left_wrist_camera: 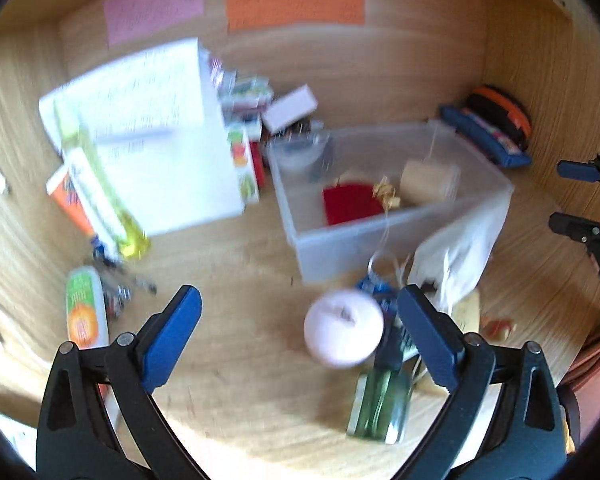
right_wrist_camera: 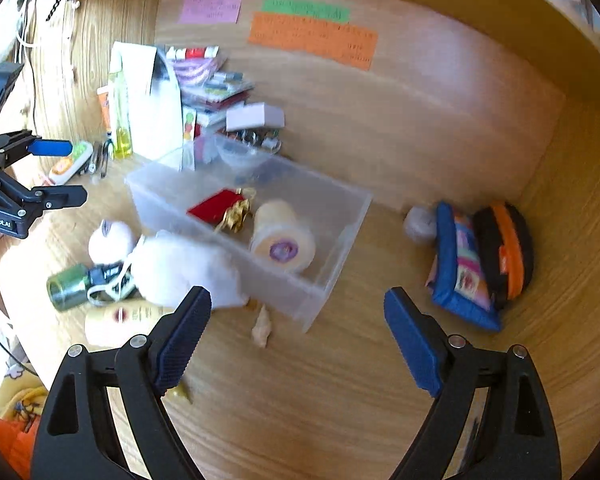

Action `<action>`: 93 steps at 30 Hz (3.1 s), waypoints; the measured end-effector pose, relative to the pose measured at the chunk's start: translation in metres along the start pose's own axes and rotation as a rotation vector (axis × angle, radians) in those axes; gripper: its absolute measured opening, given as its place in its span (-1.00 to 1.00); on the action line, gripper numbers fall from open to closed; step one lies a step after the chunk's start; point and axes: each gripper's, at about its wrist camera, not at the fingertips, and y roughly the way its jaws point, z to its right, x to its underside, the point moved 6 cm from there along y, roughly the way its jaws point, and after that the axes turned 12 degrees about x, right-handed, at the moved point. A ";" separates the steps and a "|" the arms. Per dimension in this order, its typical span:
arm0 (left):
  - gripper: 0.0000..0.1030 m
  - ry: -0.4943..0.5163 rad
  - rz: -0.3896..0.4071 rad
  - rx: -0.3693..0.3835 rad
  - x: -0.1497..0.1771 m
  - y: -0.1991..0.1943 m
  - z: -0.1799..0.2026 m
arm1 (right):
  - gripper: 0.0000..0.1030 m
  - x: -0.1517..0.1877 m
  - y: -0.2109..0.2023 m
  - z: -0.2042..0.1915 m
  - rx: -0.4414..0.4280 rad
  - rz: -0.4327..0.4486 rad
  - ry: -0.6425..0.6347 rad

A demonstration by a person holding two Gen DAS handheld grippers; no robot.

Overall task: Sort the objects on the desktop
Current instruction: 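Grasp the green glass bottle with the left gripper while the right grasps the gourd, then lift the green bottle with the left gripper while the right lifts the gourd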

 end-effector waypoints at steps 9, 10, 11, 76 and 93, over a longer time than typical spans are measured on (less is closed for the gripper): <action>0.93 -0.065 -0.059 0.054 0.065 0.007 0.009 | 0.68 0.049 0.010 -0.024 -0.084 -0.068 0.028; 0.94 -0.072 -0.062 0.063 0.068 0.009 0.010 | 0.68 0.054 0.010 -0.030 -0.093 -0.067 0.024; 0.93 -0.083 -0.060 0.076 0.071 0.009 0.011 | 0.68 0.059 0.009 -0.036 -0.102 -0.066 0.015; -0.21 -0.109 0.156 0.118 0.022 -0.042 0.018 | -0.70 -0.008 -0.072 0.003 -0.208 0.175 0.142; -0.21 -0.006 0.249 0.097 -0.042 -0.076 0.031 | -0.76 -0.088 -0.104 0.034 -0.143 0.316 0.128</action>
